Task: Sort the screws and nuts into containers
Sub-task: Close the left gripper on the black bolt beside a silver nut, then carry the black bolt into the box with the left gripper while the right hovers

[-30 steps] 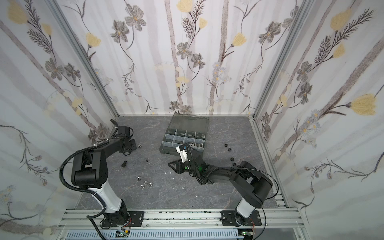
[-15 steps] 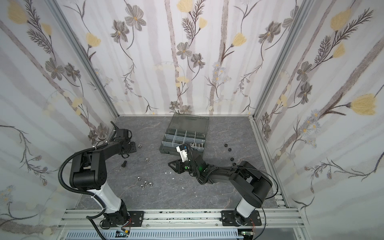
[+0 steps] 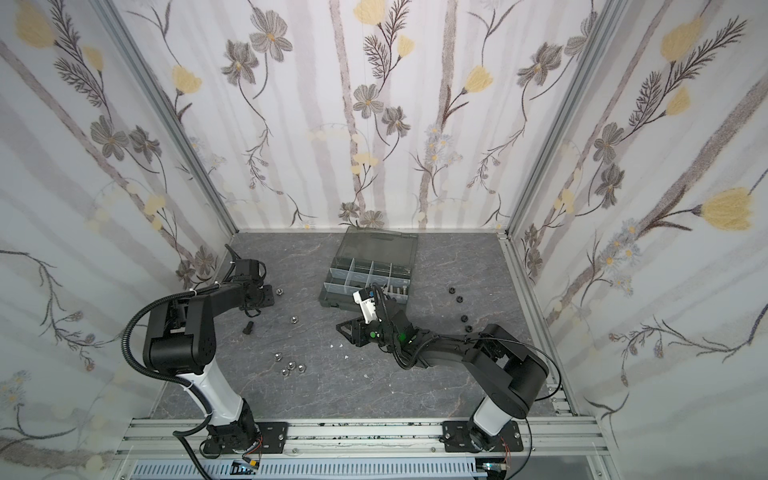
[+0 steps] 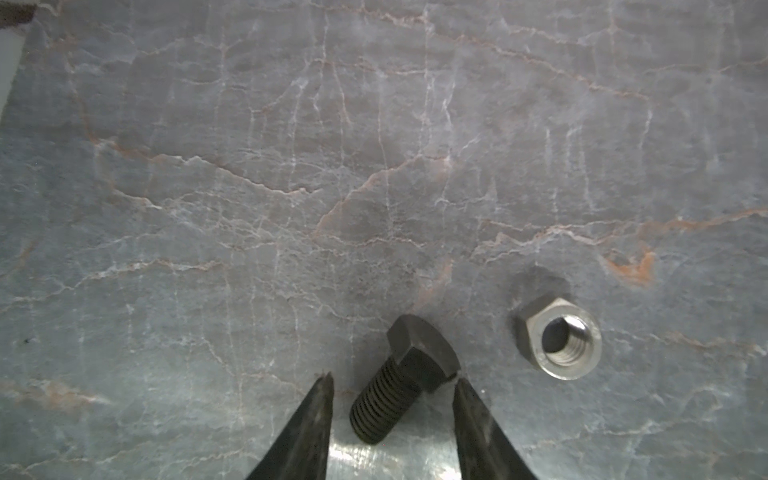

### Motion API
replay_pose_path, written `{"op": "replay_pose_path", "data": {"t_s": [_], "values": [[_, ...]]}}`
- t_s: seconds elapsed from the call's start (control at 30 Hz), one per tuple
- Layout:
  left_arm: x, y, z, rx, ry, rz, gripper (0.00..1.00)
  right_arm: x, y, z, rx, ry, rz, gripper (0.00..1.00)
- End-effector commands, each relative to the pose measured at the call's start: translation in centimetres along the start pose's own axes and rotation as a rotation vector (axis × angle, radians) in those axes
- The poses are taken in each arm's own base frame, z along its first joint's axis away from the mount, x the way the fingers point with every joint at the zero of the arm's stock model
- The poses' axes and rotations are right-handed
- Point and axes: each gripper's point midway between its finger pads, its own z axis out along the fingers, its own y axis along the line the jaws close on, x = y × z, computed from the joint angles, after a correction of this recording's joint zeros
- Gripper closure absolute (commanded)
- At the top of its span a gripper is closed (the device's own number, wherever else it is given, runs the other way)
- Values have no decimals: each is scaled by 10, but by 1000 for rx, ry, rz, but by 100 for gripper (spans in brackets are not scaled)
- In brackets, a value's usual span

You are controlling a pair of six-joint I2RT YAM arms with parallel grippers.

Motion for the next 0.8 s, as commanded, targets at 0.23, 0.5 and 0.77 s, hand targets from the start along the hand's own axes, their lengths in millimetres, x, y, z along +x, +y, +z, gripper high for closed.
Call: {"op": "replay_pose_path", "data": {"t_s": [0.23,0.5,0.77], "values": [[-9,-1,8,-3,-11,9,63,-4,-1,2,-1,-16,-15,61],[-9,-3,13,2,-1,7,77,-5,-7,1,15,-17,-8,61],[-18,-12,2,22,-31,-3,86,-9,-8,-2,17,-25,-11,61]]}}
